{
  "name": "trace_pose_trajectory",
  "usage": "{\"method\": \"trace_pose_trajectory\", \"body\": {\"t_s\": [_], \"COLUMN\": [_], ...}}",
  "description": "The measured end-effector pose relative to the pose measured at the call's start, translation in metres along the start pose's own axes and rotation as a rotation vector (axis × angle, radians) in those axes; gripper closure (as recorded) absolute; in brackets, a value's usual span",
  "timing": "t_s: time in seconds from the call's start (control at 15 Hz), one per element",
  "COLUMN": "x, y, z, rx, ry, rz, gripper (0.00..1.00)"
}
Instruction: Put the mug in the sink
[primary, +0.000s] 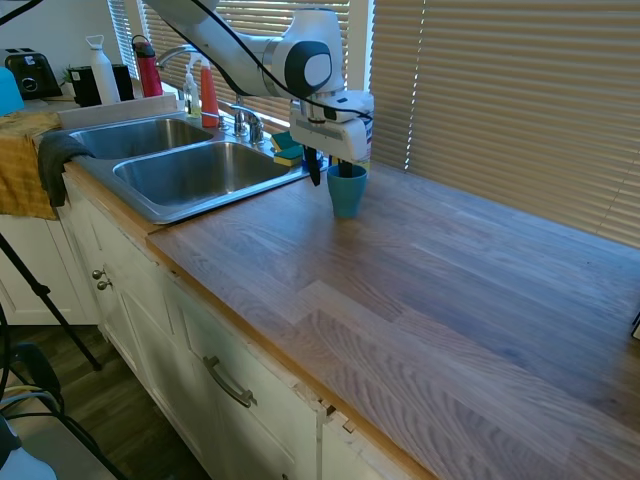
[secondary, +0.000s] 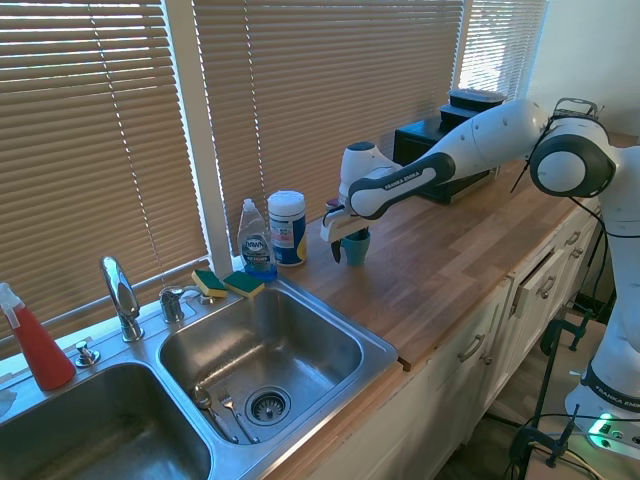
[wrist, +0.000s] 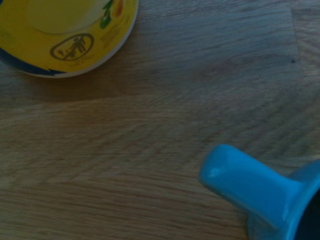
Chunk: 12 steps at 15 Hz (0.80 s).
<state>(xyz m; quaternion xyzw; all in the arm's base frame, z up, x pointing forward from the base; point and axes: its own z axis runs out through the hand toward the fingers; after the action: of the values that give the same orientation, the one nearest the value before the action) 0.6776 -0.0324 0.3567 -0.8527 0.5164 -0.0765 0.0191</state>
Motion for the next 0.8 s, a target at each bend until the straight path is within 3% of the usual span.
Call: {"method": "trace_pose_trajectory", "body": {"t_s": [0.8], "x": [0.0029], "y": [0.0038], "z": [0.0049], "rx": [-0.003], "ry": [-0.004], "rz": [0.014], "gripper": [1.00]}}
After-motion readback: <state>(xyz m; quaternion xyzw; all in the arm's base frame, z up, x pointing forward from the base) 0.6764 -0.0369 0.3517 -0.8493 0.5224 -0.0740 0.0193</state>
